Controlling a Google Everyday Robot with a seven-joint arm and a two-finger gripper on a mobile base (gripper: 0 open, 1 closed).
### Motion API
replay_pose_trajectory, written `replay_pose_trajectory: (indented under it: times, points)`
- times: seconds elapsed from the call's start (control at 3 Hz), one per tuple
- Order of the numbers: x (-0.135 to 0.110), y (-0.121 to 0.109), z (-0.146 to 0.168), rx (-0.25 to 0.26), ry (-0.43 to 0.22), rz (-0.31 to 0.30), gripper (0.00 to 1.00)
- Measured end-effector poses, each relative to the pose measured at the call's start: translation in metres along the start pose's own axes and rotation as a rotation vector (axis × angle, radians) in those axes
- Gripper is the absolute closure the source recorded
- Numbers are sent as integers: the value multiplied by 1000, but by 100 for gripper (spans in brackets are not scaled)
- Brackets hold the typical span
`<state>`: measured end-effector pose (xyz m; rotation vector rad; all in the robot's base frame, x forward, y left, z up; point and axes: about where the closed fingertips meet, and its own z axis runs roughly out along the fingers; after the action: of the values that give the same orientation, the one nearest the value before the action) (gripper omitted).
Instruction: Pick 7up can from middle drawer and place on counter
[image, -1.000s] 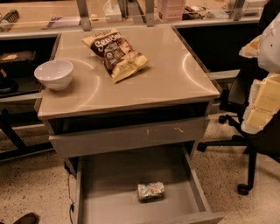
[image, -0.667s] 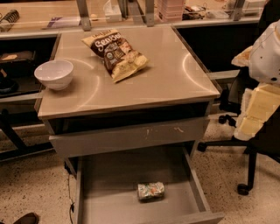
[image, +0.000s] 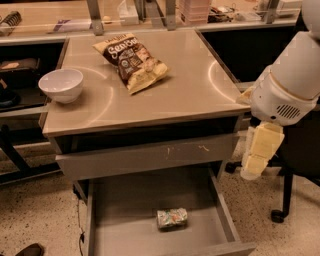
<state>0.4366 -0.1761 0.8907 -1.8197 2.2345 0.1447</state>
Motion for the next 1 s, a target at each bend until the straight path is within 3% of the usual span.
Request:
replay_pose_trajectory:
  times: [0.33, 0.67, 1.0]
  points:
    - [0, 0, 1, -2, 0, 1, 0]
    - [-1, 9, 23, -53, -22, 17, 0]
    - [-5, 29, 77, -120, -78, 30, 0]
